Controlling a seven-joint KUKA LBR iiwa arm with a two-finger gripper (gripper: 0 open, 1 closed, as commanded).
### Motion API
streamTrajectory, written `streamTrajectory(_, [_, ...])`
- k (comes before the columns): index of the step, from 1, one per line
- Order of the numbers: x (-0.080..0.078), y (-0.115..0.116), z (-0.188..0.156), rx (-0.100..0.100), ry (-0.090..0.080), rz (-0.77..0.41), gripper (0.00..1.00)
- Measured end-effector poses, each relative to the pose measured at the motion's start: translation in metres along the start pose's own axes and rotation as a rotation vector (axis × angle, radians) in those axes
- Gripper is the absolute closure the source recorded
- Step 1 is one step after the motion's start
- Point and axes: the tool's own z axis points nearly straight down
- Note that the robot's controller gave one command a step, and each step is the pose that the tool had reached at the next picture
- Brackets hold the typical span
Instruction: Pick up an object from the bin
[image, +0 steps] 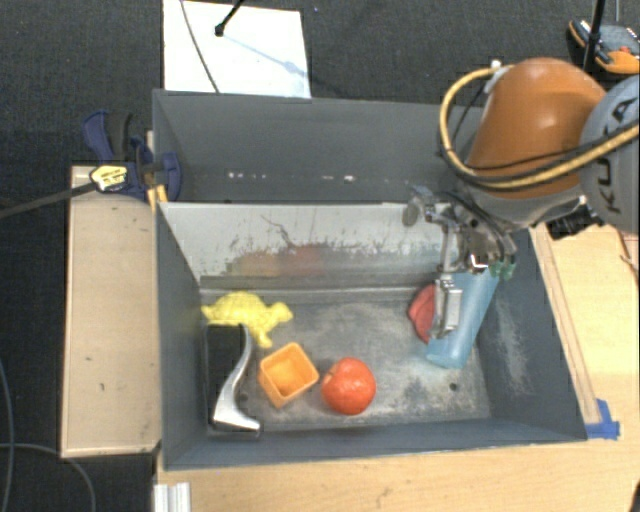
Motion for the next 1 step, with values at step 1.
streamTrajectory(1, [-0.0010, 0.0001, -0.0050, 0.000, -0.008, 0.000, 0.00])
